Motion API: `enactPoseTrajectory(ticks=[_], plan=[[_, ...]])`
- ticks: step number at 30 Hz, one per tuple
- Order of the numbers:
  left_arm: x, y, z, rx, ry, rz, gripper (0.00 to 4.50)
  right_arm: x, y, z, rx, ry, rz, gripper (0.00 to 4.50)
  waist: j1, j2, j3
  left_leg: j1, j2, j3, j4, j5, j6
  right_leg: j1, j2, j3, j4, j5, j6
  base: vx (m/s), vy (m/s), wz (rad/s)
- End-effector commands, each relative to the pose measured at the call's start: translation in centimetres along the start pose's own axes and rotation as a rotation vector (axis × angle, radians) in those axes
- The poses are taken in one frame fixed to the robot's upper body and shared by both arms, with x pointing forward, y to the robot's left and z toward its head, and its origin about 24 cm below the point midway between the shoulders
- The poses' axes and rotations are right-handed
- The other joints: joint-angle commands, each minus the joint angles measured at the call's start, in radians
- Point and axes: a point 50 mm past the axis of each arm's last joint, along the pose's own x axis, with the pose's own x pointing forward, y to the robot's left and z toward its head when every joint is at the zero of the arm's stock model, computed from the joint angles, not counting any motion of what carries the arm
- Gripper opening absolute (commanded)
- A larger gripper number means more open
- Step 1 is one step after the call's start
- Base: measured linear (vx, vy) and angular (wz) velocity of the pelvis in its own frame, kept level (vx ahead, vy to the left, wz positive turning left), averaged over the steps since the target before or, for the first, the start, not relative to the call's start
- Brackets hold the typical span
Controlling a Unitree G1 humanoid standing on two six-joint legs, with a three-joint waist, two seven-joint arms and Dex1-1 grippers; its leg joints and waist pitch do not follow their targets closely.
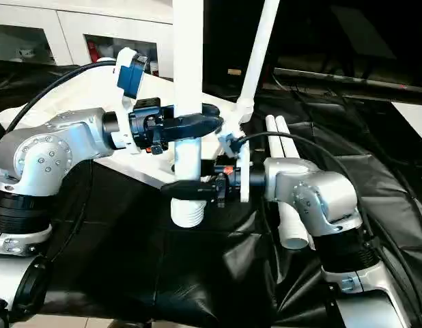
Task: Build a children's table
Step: Pick table leg
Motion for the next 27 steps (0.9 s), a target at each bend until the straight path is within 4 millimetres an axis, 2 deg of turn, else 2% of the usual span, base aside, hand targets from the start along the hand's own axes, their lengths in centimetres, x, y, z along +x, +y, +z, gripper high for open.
enactPoseTrajectory(ticks=[1, 3, 4, 6, 7, 8, 9, 14, 24, 25, 27], plan=[[0.5, -0.4, 0.7, 0.036, 0.001, -0.031, 1.85, -0.2, 0.1, -0.1, -0.009, 0.012, -0.006, 3.12, 0.000, 0.002, -0.079, 0.021, 0.055, -0.017, -0.064, -0.056, -0.014, 0.052, -0.088, 0.047, -0.064, 0.005, -0.220, 0.000, 0.000, 0.00], [0.5, -0.5, 0.6, 0.036, 0.006, -0.033, 1.85, -0.2, 0.0, -0.2, -0.008, 0.010, -0.008, 3.12, 0.000, 0.004, -0.079, 0.021, 0.055, -0.017, -0.064, -0.060, -0.017, 0.052, -0.088, 0.047, -0.065, 0.003, -0.220, 0.000, 0.000, 0.00], [0.5, -0.5, 0.6, 0.035, 0.007, -0.036, 1.85, -0.2, 0.0, -0.2, -0.008, 0.009, -0.010, 2.84, 0.000, 0.004, -0.079, 0.022, 0.055, -0.017, -0.064, -0.064, -0.020, 0.052, -0.088, 0.048, -0.065, 0.005, -0.221, 0.000, 0.000, 0.00], [0.5, -0.5, 0.6, 0.035, 0.009, -0.037, 1.85, -0.2, 0.0, -0.3, -0.006, 0.009, -0.012, 2.77, 0.000, 0.004, -0.079, 0.022, 0.055, -0.017, -0.064, -0.065, -0.020, 0.052, -0.087, 0.047, -0.065, 0.009, -0.222, 0.000, 0.000, 0.00], [0.5, -0.5, 0.6, 0.035, 0.009, -0.037, 1.85, -0.1, 0.0, -0.4, -0.006, 0.010, -0.014, 2.71, 0.001, 0.008, -0.080, 0.022, 0.055, -0.018, -0.064, -0.064, -0.021, 0.053, -0.088, 0.047, -0.064, 0.012, -0.223, 0.000, 0.000, 0.00], [0.5, -0.5, 0.6, 0.035, 0.009, -0.036, 1.85, -0.1, 0.0, -0.4, -0.006, 0.011, -0.015, 2.52, 0.000, 0.006, -0.080, 0.022, 0.055, -0.018, -0.064, -0.065, -0.021, 0.053, -0.088, 0.048, -0.064, 0.017, -0.224, 0.000, 0.000, 0.00], [0.5, -0.5, 0.7, 0.035, 0.009, -0.035, 1.85, -0.1, 0.0, -0.5, -0.005, 0.012, -0.015, 2.41, 0.001, 0.008, -0.080, 0.022, 0.055, -0.018, -0.063, -0.065, -0.021, 0.053, -0.088, 0.047, -0.064, 0.019, -0.225, 0.000, 0.000, 0.00], [0.5, -0.4, 0.8, 0.035, 0.006, -0.030, 1.85, 0.0, 0.0, -0.9, 0.000, 0.015, -0.019, 2.02, 0.001, 0.008, -0.080, 0.021, 0.055, -0.018, -0.064, -0.074, -0.025, 0.054, -0.088, 0.047, -0.064, 0.020, -0.227, 0.000, 0.000, 0.00], [0.3, 0.0, 1.1, 0.041, -0.014, 0.012, 1.85, -0.1, -0.3, -0.9, 0.000, 0.003, -0.041, 1.93, 0.000, 0.009, -0.081, 0.022, 0.056, -0.019, -0.064, -0.077, -0.026, 0.053, -0.088, 0.047, -0.064, 0.018, -0.230, 0.000, 0.000, 0.00], [0.3, 0.2, 1.5, 0.010, -0.063, 0.024, 2.20, -0.1, -0.4, -0.9, -0.004, -0.007, -0.055, 1.93, 0.000, 0.008, -0.080, 0.021, 0.055, -0.019, -0.064, -0.077, -0.026, 0.054, -0.088, 0.047, -0.064, 0.018, -0.230, 0.000, 0.000, 0.00], [0.3, 0.2, 1.6, -0.001, -0.083, 0.020, 2.55, -0.1, -0.5, -0.8, -0.005, -0.012, -0.060, 1.93, 0.001, 0.008, -0.080, 0.022, 0.055, -0.018, -0.063, -0.088, -0.028, 0.054, -0.089, 0.047, -0.067, 0.002, -0.232, 0.000, 0.000, 0.00]])
